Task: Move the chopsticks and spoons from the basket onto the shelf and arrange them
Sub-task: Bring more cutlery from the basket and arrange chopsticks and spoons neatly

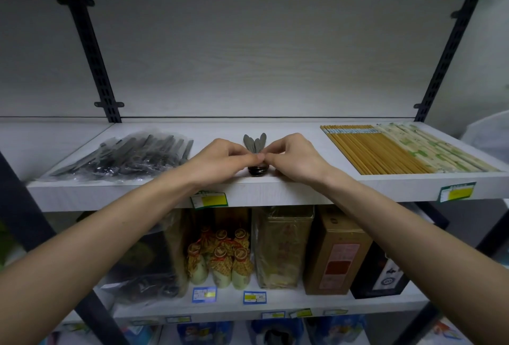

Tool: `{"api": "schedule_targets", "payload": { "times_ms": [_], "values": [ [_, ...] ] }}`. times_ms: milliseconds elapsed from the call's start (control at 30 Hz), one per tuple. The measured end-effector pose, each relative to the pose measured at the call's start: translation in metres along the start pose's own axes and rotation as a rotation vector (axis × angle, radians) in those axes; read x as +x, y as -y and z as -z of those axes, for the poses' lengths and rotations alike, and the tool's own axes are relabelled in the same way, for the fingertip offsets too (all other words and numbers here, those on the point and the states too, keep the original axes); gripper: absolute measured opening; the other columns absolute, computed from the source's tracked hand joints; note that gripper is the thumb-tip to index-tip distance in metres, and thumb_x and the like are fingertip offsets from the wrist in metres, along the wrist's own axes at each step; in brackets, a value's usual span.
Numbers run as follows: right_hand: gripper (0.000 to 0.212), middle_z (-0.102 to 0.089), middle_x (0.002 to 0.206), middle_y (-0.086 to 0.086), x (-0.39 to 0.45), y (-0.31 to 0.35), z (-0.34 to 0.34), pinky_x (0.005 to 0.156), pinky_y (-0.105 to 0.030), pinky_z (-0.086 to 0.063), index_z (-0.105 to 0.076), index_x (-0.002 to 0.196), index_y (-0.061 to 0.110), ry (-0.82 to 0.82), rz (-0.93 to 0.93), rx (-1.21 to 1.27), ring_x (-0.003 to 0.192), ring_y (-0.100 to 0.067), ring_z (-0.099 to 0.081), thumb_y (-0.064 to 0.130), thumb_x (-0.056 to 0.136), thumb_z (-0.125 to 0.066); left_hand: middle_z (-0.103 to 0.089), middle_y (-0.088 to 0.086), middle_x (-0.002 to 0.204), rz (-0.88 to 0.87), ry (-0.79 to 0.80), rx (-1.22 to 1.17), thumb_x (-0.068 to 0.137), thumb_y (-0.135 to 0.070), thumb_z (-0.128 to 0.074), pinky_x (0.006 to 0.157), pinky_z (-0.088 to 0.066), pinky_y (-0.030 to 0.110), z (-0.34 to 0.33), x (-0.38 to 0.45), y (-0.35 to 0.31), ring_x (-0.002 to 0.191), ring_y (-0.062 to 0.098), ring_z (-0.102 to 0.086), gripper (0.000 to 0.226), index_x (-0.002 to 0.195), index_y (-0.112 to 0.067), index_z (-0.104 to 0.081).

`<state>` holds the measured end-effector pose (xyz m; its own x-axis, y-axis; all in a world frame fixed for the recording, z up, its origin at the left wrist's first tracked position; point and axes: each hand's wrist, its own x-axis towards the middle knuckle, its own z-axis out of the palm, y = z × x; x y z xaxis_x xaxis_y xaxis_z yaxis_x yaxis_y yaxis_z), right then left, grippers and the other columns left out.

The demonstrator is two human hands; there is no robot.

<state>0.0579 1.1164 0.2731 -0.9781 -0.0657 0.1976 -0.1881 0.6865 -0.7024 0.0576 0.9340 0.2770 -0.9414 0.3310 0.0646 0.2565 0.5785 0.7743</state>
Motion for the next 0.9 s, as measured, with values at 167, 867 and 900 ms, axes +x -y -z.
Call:
{"api": "schedule_targets", "payload": {
  "times_ms": [167, 867, 900],
  "values": [
    [0.014, -0.062, 0.057, 0.002, -0.002, 0.000, 0.007, 0.049, -0.021, -0.039, -0.081, 0.089, 0.020, 0.019, -0.038, 0.056, 0.044, -0.004, -0.048, 0.025, 0.090, -0.068, -0.073, -0.006, 0.108, 0.008, -0.054, 0.006, 0.099, -0.024, -0.059, 0.072, -0.046, 0.011, 0.001, 0.004, 0.001, 0.093, 0.005, -0.065, 0.020, 0.110, -0.021, -0.076],
    [0.014, -0.075, 0.085, -0.004, -0.011, 0.002, 0.017, 0.059, -0.023, -0.049, -0.081, 0.088, 0.021, 0.094, -0.094, 0.119, 0.068, -0.010, -0.060, 0.026, 0.089, -0.069, -0.076, 0.003, 0.099, -0.003, -0.014, 0.059, 0.097, -0.027, -0.060, 0.085, -0.053, 0.033, 0.009, 0.004, 0.005, 0.083, 0.012, -0.065, 0.022, 0.102, -0.017, -0.079],
    [0.012, -0.075, 0.085, -0.001, -0.013, 0.002, 0.018, 0.059, -0.021, -0.049, -0.082, 0.088, 0.022, 0.119, -0.101, 0.131, 0.069, -0.009, -0.060, 0.028, 0.088, -0.071, -0.076, 0.002, 0.099, -0.001, -0.007, 0.051, 0.098, -0.025, -0.059, 0.078, -0.052, 0.026, 0.011, 0.003, 0.005, 0.080, 0.009, -0.064, 0.022, 0.103, -0.016, -0.079]
  ]
}}
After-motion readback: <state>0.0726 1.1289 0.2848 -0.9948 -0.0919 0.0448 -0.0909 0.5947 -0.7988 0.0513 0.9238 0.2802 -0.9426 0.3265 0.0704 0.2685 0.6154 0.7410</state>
